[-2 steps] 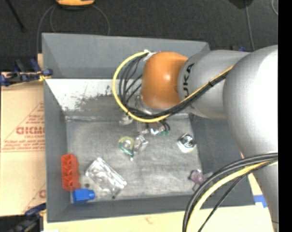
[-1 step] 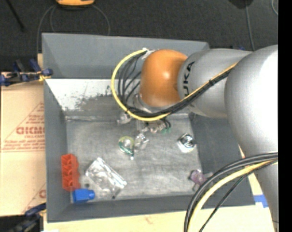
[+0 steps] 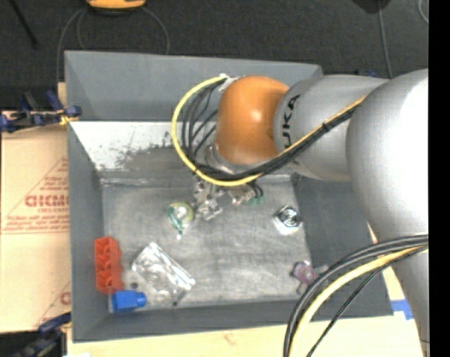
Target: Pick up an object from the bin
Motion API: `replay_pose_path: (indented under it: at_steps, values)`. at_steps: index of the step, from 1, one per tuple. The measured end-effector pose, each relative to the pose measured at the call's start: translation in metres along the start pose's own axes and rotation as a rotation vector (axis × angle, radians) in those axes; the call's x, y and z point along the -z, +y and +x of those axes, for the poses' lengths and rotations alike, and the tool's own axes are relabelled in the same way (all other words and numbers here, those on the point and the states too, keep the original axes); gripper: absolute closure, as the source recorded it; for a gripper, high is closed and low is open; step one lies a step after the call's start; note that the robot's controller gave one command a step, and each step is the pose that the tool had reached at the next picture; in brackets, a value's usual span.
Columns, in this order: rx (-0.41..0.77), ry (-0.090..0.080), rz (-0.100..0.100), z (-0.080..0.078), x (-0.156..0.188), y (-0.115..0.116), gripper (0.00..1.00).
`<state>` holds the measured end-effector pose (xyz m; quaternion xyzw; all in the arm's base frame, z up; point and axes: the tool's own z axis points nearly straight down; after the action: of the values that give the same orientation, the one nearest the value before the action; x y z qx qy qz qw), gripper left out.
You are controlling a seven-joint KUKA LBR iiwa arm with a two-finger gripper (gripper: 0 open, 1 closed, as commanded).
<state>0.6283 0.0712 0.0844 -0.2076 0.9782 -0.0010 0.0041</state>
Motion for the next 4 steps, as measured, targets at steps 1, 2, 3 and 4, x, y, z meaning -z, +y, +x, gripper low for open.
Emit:
replay_pose_path:
  at_steps: [1, 2, 3, 4]
  values:
    - [0.005, -0.002, 0.002, 0.004, 0.026, -0.001, 1.00]
    - [0.005, -0.001, 0.001, 0.005, 0.024, -0.001, 0.00]
    - [-0.163, 0.002, -0.006, -0.030, -0.004, 0.027, 0.00]
    - [-0.163, 0.004, -0.005, -0.030, -0.002, 0.026, 1.00]
